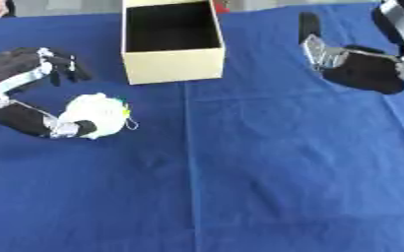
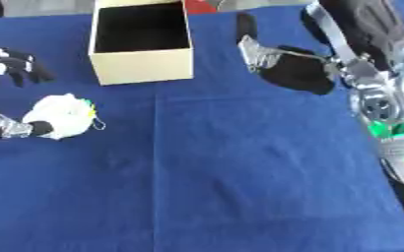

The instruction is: Pick up objects on the table and place them in the box.

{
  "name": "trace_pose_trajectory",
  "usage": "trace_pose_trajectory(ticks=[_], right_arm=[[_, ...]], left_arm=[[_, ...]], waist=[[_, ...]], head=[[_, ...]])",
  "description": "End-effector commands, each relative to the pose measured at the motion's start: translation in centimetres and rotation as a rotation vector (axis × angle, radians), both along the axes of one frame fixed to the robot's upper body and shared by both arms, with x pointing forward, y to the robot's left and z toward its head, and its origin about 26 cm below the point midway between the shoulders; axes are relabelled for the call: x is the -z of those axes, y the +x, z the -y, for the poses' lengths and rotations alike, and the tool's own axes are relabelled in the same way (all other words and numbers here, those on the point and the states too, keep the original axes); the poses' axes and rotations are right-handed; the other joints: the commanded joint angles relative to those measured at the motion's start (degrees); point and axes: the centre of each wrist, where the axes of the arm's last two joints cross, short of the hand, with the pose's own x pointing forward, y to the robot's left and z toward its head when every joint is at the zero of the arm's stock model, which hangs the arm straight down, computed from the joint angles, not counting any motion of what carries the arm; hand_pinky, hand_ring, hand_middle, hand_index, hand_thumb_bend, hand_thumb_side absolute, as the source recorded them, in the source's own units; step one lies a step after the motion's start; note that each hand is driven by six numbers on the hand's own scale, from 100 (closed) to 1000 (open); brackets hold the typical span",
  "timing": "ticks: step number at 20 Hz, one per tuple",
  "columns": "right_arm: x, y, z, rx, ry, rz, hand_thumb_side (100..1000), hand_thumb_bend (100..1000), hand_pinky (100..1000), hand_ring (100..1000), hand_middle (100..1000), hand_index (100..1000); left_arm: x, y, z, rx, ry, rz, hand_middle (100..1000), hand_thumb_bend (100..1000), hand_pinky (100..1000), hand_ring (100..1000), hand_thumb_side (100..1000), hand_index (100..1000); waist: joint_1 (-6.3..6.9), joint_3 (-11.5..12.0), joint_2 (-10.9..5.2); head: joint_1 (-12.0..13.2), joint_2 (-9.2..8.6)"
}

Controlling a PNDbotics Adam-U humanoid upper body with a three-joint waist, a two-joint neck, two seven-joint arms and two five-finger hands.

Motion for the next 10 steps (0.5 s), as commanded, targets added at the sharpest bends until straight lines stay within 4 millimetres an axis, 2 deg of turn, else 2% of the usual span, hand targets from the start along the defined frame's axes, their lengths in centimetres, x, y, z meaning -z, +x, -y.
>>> trace_pose_trajectory(ticks=[1,3,6,10], right_arm=[[-0.8,-0.4,0.3,0.005,-0.014,0.026,598,100,938,835,774,853],[-0.8,-0.4,0.3,0.006,-0.015,0.025,596,100,938,835,774,853],[-0.7,-0.4,0.4,0.007,-0.014,0.024,596,100,937,833,773,853],[-0.6,-0.4,0.4,0.007,-0.013,0.021,595,100,937,828,770,853]], left_arm=[[-1.2,0.4,-0.9,-0.034,0.057,-0.014,731,667,615,744,549,842],[-1.2,0.9,-0.9,-0.046,0.075,-0.042,742,756,630,759,490,849],[-1.5,1.5,-0.8,-0.045,0.098,-0.050,756,779,640,778,462,845],[-1.4,2.4,-1.0,-0.028,0.115,-0.053,776,790,659,798,502,845]], waist=[[0.06,-0.01,-1.17],[0.07,-0.05,-1.16],[0.10,-0.08,-1.14],[0.17,-0.07,-1.17]], head=[[-0.16,-0.40],[-0.21,-0.41],[-0.30,-0.44],[-0.46,-0.49]])
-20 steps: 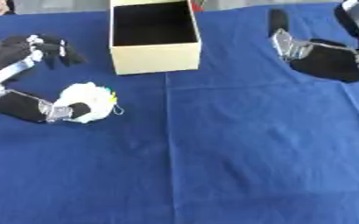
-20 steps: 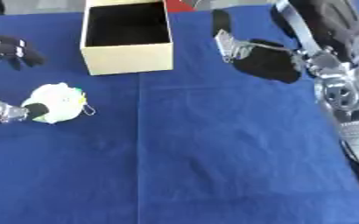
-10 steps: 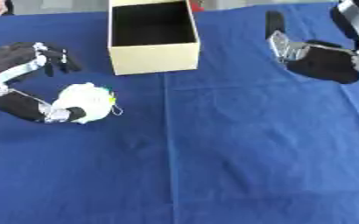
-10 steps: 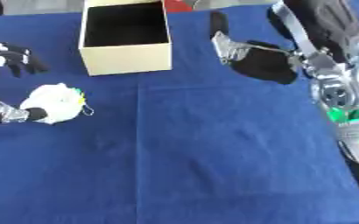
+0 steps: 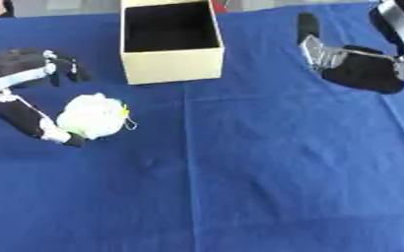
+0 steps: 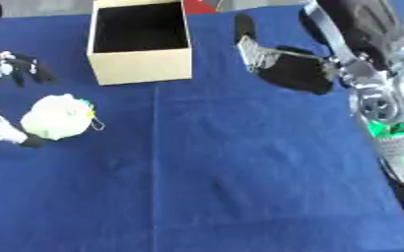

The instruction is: Pick up objects on the table and place them in the box.

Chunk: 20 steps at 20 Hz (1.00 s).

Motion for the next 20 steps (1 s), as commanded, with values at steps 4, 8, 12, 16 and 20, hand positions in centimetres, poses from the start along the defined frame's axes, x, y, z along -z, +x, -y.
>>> trace_pose_trajectory(ticks=[4,8,12,16,20], right_arm=[[-0.7,-0.4,0.3,0.005,-0.008,0.026,595,100,937,828,770,853],[-0.6,-0.4,0.4,0.008,-0.004,0.025,595,100,936,827,770,853],[-0.6,-0.3,0.4,0.009,0.001,0.025,595,100,936,828,771,853],[-0.5,-0.3,0.4,0.013,0.006,0.025,596,100,935,827,769,854],[-0.4,-0.3,0.5,0.014,0.009,0.024,597,100,934,826,769,854]], left_arm=[[-0.6,1.3,-1.3,0.017,0.041,0.040,767,824,660,794,511,848],[-0.2,2.1,-1.8,0.020,0.034,0.046,760,834,654,789,509,847],[0.3,2.6,-1.8,0.013,0.030,0.035,746,827,638,778,507,842],[0.7,3.0,-1.6,0.002,0.025,0.031,728,837,620,758,494,837],[1.3,3.4,-1.4,-0.012,0.026,0.032,712,836,608,745,482,832]], waist=[[0.12,-0.08,-1.15],[0.10,-0.08,-1.11],[0.04,-0.16,-1.03],[0.04,-0.22,-0.96],[0.07,-0.28,-0.90]], head=[[-0.38,-0.66],[-0.47,-0.74],[-0.51,-0.75],[-0.52,-0.74],[-0.51,-0.78]])
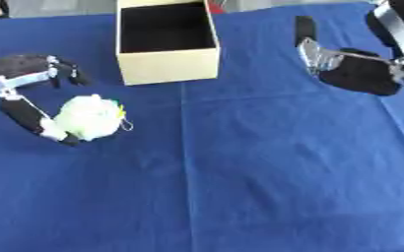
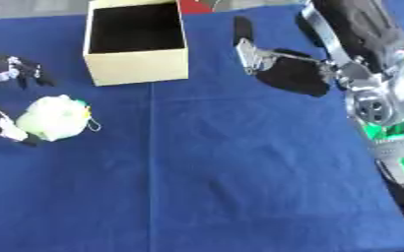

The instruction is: Pick up objects on the table and place them in the box.

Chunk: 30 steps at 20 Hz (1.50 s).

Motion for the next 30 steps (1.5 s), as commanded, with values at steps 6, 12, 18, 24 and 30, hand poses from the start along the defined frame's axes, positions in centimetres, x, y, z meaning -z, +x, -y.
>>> trace_pose_trajectory(ticks=[6,12,18,24,30], right_arm=[[-0.6,-0.3,0.4,0.008,0.005,0.030,597,100,934,825,768,854],[-0.6,-0.3,0.5,0.009,0.010,0.031,597,100,934,825,767,855],[-0.5,-0.3,0.5,0.012,0.016,0.031,598,100,934,825,767,855],[-0.5,-0.3,0.6,0.013,0.021,0.031,599,100,933,823,766,855],[-0.4,-0.3,0.6,0.014,0.025,0.029,600,100,933,823,766,856]], left_arm=[[-0.2,0.4,-0.1,-0.020,0.016,0.021,696,822,587,723,480,812],[0.4,0.6,-0.2,-0.034,0.029,0.014,681,791,560,711,481,798],[0.7,0.7,-0.1,-0.035,0.005,0.029,633,689,529,669,487,768],[1.3,0.7,-0.1,-0.050,-0.017,0.043,589,453,466,616,429,733],[1.5,0.7,-0.2,-0.051,-0.025,0.073,573,256,433,595,387,708]], waist=[[0.08,-0.27,-0.81],[0.04,-0.36,-0.80],[-0.02,-0.39,-0.81],[-0.04,-0.51,-0.68],[-0.11,-0.57,-0.65]], head=[[-0.11,-0.67],[-0.16,-0.72],[-0.23,-0.74],[-0.28,-0.85],[-0.33,-0.86]])
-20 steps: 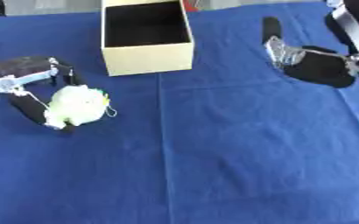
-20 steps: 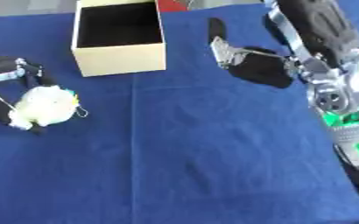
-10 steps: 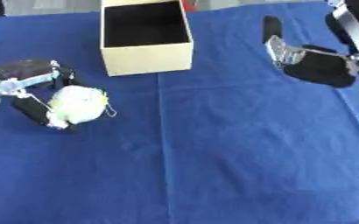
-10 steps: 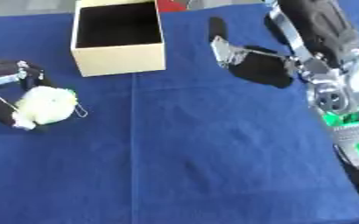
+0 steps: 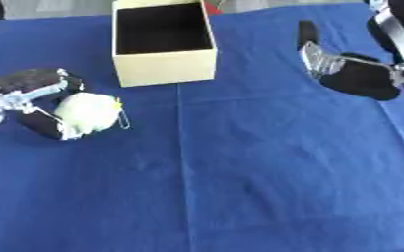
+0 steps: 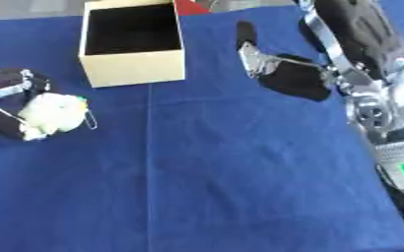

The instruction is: Pick up objects on the table and place them in the box.

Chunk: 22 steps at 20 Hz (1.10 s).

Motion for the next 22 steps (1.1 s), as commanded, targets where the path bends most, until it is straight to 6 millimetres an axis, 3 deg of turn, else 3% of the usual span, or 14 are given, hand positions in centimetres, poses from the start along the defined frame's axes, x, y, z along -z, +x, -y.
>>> trace_pose_trajectory(ticks=[1,8,22], right_arm=[[-0.8,-0.3,0.3,0.001,0.004,0.029,600,100,933,824,766,856],[-0.7,-0.3,0.3,0.003,0.004,0.029,598,100,933,823,766,855],[-0.9,-0.3,0.4,0.004,-0.005,0.037,596,100,933,824,767,855]], left_arm=[[-1.1,-0.2,-0.6,-0.011,0.002,0.046,571,218,428,592,379,705],[-3.1,-1.2,-0.7,-0.001,-0.028,0.143,565,205,426,590,421,696],[-10.9,-3.1,0.6,0.037,-0.050,0.422,533,134,426,579,482,664]], waist=[[-0.06,-0.03,-1.00],[0.07,0.06,-1.10],[0.48,0.29,-1.00]], head=[[-0.14,-0.39],[-0.30,-0.79],[-1.17,-0.63]])
